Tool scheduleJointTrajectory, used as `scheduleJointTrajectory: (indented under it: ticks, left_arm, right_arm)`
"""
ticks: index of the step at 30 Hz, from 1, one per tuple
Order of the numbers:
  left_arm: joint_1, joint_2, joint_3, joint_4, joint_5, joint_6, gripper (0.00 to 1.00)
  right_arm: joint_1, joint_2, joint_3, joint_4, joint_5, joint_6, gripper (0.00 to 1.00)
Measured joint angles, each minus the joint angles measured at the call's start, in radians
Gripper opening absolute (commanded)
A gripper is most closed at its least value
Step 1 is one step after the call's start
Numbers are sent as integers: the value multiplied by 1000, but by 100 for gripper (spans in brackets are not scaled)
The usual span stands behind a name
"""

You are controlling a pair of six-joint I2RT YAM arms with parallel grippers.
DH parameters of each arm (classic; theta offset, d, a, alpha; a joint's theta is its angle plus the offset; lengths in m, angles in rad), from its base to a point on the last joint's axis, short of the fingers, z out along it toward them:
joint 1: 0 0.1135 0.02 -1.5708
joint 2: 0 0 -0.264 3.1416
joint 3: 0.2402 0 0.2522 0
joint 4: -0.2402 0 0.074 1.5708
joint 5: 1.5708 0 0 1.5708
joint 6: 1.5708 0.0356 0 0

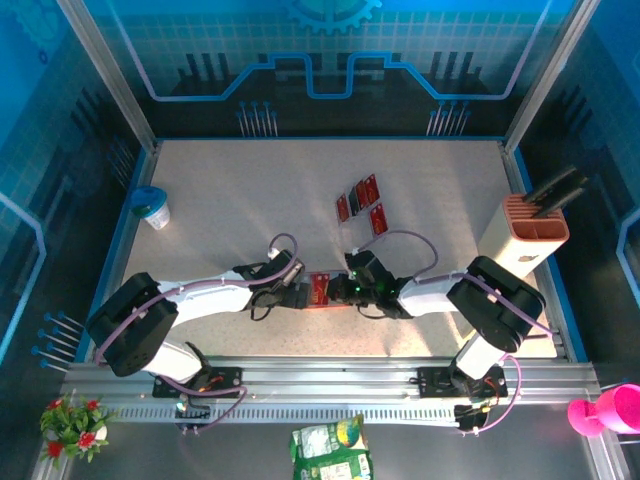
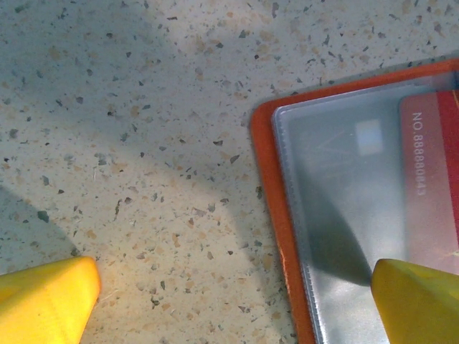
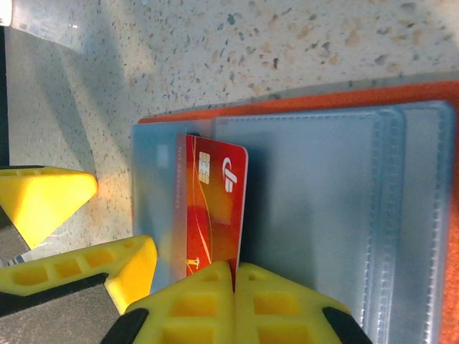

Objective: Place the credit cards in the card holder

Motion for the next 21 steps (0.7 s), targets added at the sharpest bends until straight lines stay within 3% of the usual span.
scheduleJointTrajectory:
  ticks: [4,8,16,21]
  left_arm:
    - [-2,0,-1,5,0,-1,99]
    - [-2,0,-3,7,-3,-1,99]
    - [-2,0,-8,15,-9,-8,99]
    - [-3,0,-8,15,-11,-8,99]
  right_arm:
    - [0,-29,42,-114,-5,-60,35]
    - [-10,-106,65,-277,19,-123,35]
    - [-18,-137,159,-449,42,-219,16]
    - [-15,-89,214,-474,41,-246,12]
